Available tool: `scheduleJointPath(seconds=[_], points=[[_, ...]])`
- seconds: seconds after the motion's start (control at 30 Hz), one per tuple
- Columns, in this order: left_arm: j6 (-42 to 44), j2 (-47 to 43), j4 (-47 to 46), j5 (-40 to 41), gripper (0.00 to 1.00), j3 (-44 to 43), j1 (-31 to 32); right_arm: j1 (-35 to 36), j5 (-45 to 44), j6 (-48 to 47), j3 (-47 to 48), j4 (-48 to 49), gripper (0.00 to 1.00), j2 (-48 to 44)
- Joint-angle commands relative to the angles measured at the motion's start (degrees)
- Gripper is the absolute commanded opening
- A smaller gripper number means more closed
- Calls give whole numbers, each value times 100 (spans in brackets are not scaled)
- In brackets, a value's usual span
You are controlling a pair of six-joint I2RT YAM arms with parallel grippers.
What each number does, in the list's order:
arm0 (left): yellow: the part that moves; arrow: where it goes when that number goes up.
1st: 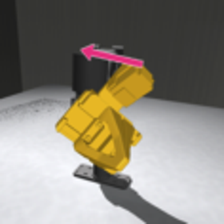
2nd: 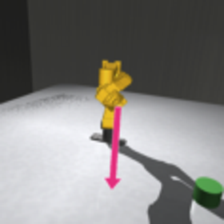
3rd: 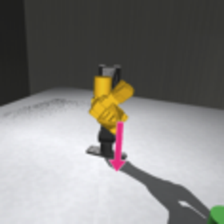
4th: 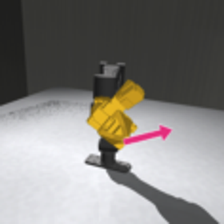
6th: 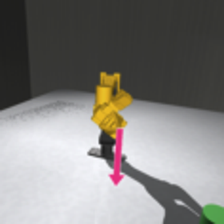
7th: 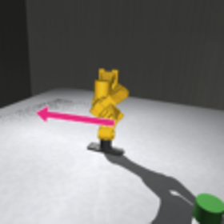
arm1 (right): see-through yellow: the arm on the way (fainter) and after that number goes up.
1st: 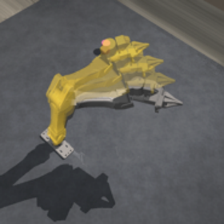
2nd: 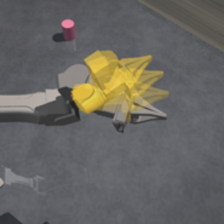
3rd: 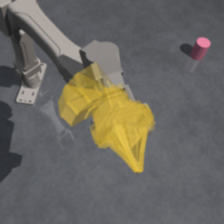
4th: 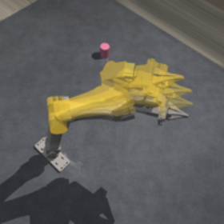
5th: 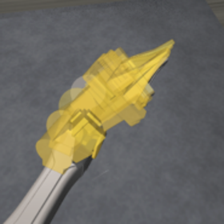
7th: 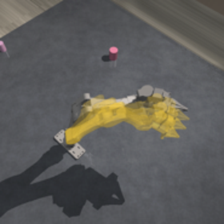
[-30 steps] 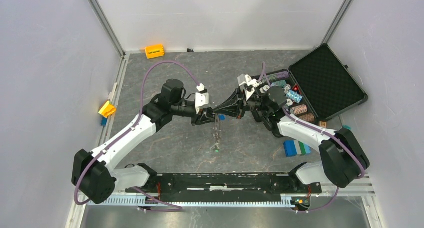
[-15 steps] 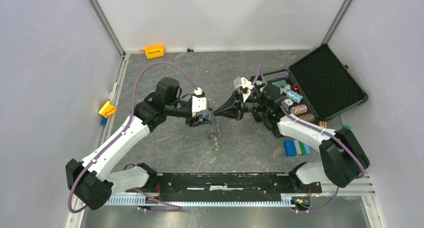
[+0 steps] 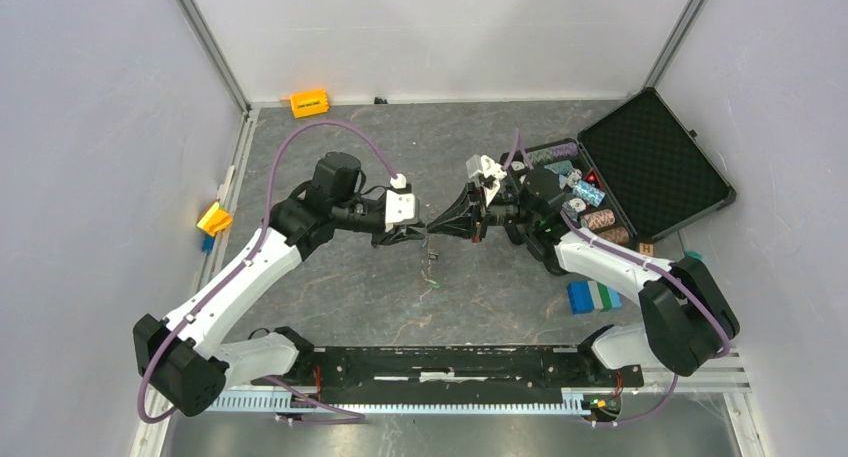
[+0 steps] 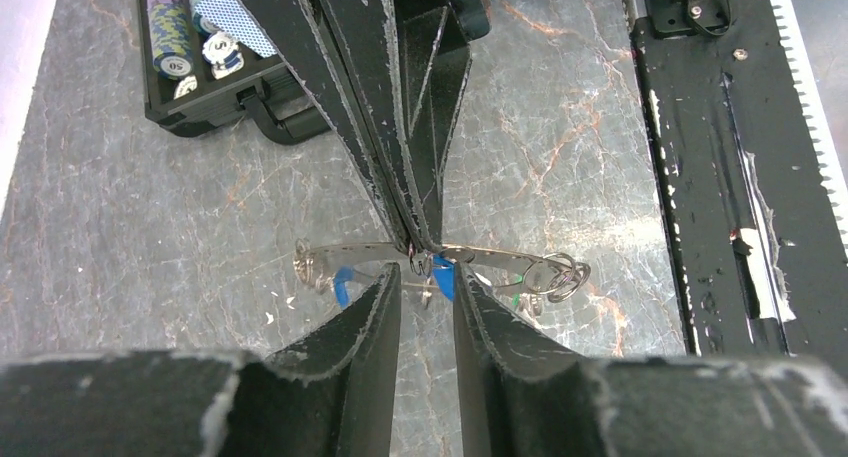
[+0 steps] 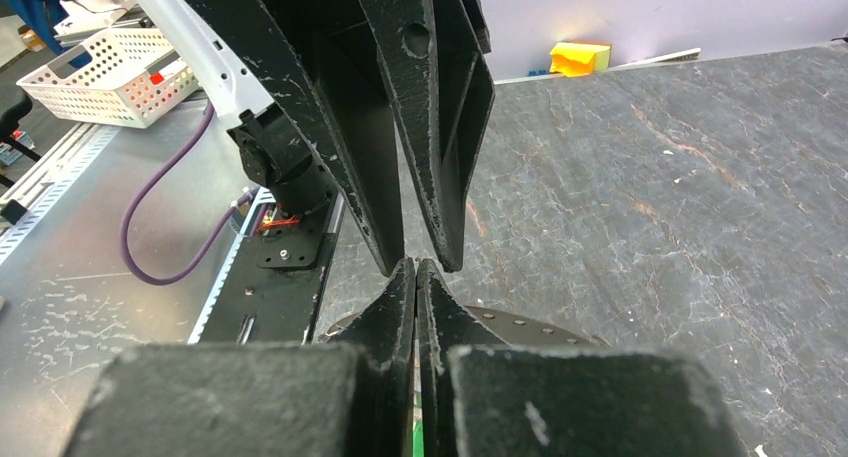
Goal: Put the keys on the keyring
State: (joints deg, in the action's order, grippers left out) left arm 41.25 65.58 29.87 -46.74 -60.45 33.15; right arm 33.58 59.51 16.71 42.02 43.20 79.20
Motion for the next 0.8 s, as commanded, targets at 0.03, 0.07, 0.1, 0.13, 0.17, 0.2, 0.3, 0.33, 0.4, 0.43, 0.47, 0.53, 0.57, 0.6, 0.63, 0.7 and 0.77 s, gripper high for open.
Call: scheduleJointPath(seconds=[0.03,0.07,0.1,0.13,0.17,0.2,0.3,0.33,0.4,0.43,0.47,0.53,0.57,0.6,0.63,0.7,0.77], points=[[55,54,-120,-230,28,-206,30,-7,44,-68,278,184,0,-196],[59,63,-121,-233,26,-196,25,-1,51,-63,278,187,0,-199],[63,65,-120,-241,24,-188,25,-1,50,-73,280,176,0,-196],[65,67,-121,-262,22,-178,26,-1,52,-76,280,171,0,-194],[63,64,-122,-286,20,-169,25,-3,52,-72,285,172,0,-192],[61,67,-119,-300,17,-161,30,-1,52,-65,289,176,0,-183],[56,75,-121,-336,12,-143,25,-1,47,-74,297,178,0,-184],[44,74,-128,-358,11,-128,25,-4,46,-77,298,174,0,-185],[10,60,-169,-379,6,-103,25,-1,51,-78,314,167,0,-181],[-45,48,-208,-381,3,-93,25,-1,52,-79,316,158,0,-177],[-112,39,-262,-380,2,-78,25,-1,52,-101,324,135,0,-182],[-292,1,-372,-354,2,-44,30,-2,29,-237,346,-24,0,-200],[-405,-29,-442,-318,2,-22,32,-1,0,-324,361,-143,0,-205],[-501,-72,-501,-294,2,-4,30,-1,-41,-466,380,-329,0,-213],[-572,-95,-539,-249,2,6,25,-3,-87,-655,422,-545,0,-226],[-673,-142,-546,-166,2,-8,25,-2,-185,-1064,526,-1056,0,-235],[-799,-147,-552,-81,2,-40,25,0,-280,-1304,581,-1345,3,-238]])
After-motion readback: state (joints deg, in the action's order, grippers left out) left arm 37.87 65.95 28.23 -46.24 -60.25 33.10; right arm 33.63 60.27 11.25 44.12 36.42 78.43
